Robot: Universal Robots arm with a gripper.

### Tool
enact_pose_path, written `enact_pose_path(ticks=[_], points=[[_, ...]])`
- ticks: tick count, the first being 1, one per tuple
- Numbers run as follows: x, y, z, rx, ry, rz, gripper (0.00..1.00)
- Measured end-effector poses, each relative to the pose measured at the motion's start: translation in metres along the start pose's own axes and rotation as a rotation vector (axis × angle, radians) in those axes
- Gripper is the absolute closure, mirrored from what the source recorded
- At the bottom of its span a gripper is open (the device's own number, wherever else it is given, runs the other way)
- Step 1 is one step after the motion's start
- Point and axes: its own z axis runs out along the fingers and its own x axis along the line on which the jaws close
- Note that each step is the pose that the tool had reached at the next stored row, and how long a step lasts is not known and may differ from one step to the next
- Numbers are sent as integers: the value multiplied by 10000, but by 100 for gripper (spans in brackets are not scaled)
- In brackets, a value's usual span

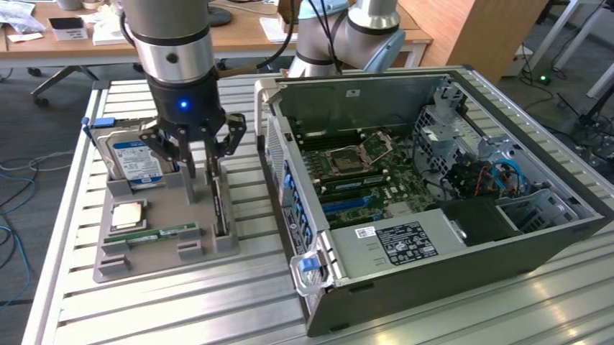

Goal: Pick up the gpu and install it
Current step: 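Pick up the gpu and move the gpu toward the slot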

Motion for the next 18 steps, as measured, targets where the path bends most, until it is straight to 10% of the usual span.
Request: enact_pose_path(ticks=[18], points=[[-97,-40,20,6,10,0,58]])
